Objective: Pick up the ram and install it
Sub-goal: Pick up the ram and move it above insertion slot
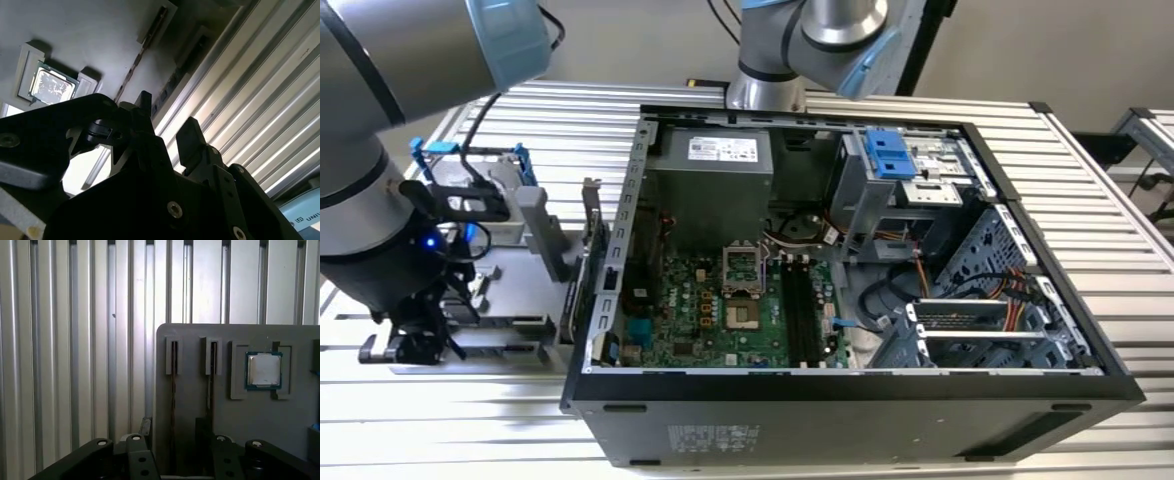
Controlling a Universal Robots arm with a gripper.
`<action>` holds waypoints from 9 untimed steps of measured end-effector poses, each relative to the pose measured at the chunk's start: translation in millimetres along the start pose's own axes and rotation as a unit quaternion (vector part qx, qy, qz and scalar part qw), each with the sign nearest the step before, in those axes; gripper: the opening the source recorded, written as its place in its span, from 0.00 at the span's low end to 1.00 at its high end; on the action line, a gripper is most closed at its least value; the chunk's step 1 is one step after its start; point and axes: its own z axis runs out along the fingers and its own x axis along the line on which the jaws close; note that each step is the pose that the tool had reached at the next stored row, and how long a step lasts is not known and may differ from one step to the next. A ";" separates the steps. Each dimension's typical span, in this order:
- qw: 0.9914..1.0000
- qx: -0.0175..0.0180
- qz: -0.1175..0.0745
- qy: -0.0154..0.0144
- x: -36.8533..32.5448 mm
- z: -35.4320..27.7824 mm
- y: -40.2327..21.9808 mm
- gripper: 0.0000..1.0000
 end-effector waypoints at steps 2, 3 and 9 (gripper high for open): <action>1.000 0.000 0.000 0.000 0.0 2.3 0.0 1.00; 1.000 0.000 0.000 0.000 0.0 3.5 0.0 1.00; 1.000 0.000 0.000 0.000 0.0 10.7 -0.1 1.00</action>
